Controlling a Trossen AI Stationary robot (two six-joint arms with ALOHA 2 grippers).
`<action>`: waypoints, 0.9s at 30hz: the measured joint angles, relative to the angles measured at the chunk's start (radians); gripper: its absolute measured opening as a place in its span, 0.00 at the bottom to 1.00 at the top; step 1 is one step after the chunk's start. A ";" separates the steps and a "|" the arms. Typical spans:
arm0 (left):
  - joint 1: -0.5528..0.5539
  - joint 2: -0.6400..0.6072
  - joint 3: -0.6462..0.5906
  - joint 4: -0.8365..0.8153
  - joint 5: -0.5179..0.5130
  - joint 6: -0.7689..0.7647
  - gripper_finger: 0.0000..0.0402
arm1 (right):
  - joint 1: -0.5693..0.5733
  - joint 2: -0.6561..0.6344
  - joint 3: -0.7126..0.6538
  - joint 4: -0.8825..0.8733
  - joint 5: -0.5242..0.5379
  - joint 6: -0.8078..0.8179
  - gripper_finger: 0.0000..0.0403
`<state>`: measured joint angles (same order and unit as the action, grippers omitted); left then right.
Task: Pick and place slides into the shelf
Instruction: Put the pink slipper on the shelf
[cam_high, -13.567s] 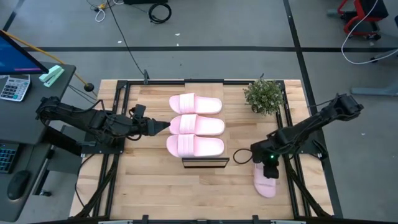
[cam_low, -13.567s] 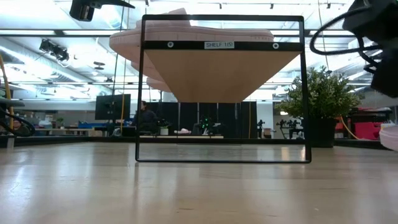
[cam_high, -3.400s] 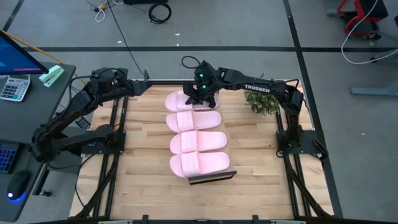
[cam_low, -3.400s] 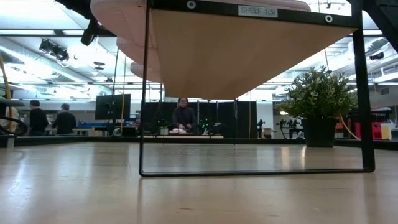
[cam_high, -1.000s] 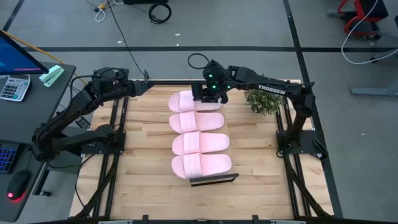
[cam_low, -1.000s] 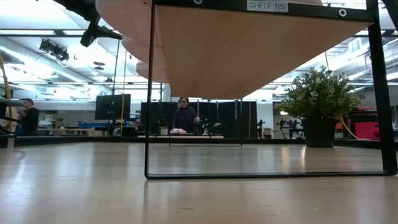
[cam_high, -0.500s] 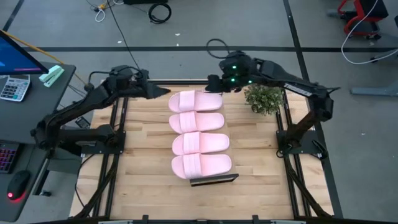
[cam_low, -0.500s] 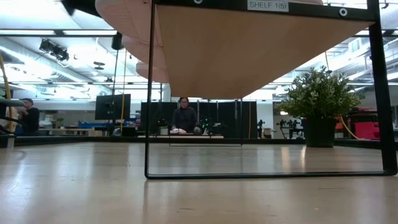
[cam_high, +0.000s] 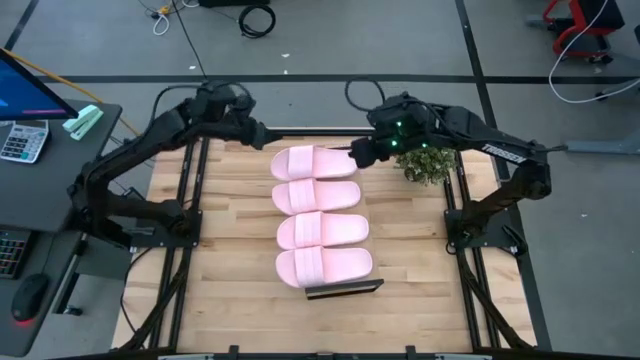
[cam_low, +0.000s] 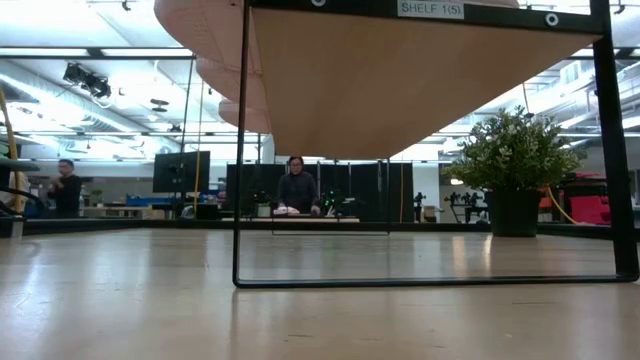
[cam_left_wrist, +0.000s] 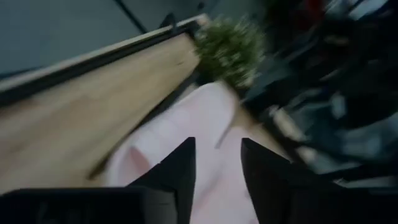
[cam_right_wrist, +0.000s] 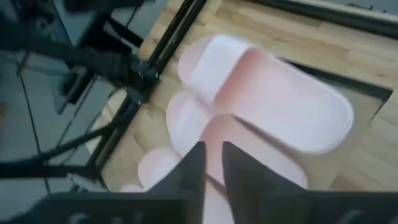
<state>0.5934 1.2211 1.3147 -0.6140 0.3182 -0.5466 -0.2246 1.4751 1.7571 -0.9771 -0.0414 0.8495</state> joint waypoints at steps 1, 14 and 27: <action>-0.005 0.028 0.042 -0.051 -0.007 0.041 0.30 | 0.008 0.000 0.000 -0.009 0.000 -0.007 0.10; -0.136 0.292 0.268 -0.211 -0.128 0.277 0.02 | 0.099 0.005 0.000 -0.022 0.037 -0.022 0.02; -0.183 0.409 0.269 -0.218 -0.308 0.335 0.02 | 0.156 0.005 0.000 -0.021 0.094 -0.016 0.01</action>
<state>0.4104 1.6297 1.5837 -0.8324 0.0102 -0.2114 -0.0682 1.4799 1.7569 -0.9986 0.0525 0.8337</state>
